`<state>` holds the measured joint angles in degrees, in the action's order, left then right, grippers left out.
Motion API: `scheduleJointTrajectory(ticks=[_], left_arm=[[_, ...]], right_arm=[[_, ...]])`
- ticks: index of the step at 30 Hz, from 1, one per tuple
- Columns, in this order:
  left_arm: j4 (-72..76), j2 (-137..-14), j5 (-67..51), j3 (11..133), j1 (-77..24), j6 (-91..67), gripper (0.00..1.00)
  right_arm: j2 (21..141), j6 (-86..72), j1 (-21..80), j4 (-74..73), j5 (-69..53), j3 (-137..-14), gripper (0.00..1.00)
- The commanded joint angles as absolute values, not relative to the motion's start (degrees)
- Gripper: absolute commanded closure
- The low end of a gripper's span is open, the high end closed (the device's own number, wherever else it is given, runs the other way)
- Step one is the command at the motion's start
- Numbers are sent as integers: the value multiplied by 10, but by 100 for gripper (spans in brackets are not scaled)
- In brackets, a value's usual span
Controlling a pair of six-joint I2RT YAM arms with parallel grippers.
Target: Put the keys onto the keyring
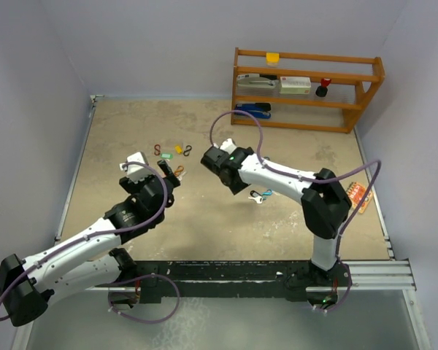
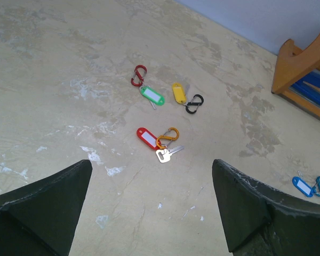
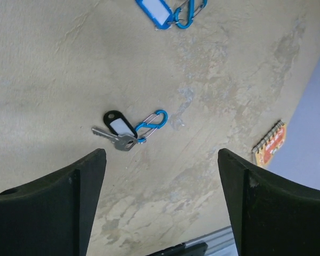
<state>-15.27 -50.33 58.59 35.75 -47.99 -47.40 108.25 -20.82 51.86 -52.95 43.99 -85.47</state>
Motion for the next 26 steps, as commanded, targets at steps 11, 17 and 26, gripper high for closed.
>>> scheduleJointTrajectory(ticks=[11,17,26], left_arm=[[-116,-453,581,370,-475,-434,7],[-95,-461,567,367,-476,-428,7],[-86,-489,564,369,-476,-428,7]], right_arm=[[697,-194,480,-9,222,-530,0],[605,-161,481,83,167,-442,0],[555,-144,482,110,151,-393,0]])
